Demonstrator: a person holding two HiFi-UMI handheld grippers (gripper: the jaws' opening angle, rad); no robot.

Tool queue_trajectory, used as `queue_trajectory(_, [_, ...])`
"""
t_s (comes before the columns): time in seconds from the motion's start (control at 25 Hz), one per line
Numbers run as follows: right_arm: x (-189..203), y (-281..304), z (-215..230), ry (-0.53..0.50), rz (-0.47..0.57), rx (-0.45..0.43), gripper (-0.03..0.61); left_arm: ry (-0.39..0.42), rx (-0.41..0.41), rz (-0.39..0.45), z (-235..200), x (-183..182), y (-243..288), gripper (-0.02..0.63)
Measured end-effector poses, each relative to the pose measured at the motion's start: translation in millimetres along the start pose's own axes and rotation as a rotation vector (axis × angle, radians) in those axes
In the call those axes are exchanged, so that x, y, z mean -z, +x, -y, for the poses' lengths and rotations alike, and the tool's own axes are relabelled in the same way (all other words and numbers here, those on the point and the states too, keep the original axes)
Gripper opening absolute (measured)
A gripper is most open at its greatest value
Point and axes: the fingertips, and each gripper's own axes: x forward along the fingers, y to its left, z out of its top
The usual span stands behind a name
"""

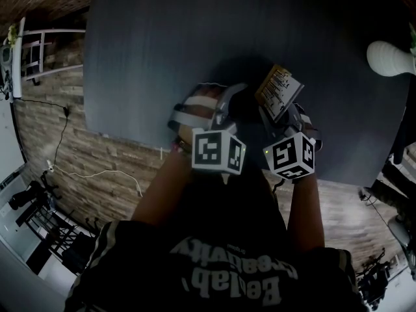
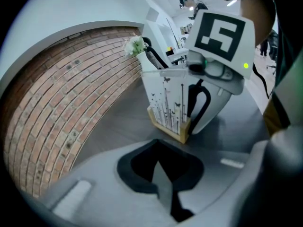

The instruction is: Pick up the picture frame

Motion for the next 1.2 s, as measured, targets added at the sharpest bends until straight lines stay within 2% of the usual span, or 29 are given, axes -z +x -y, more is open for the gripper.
queue_trajectory(0.44, [-34.3, -33.0, -1.4, 0.04, 0.035, 0.012, 0.051, 0.012, -0.037, 0.036, -11.6, -11.4, -29.4, 0.002])
queue_trajectory(0.8, [-84.1, -82.0, 2.9, 0.078, 0.053, 0.08, 0.051, 0.008, -0.094, 0.095, -43.6, -24.2, -79.4, 0.002])
queue_trajectory(1.2, [-128.7, -146.0, 14.2, 0.124, 0.094, 0.199, 0.051, 0.056, -0.156, 0.202, -75.4, -68.6, -129.0, 0.002])
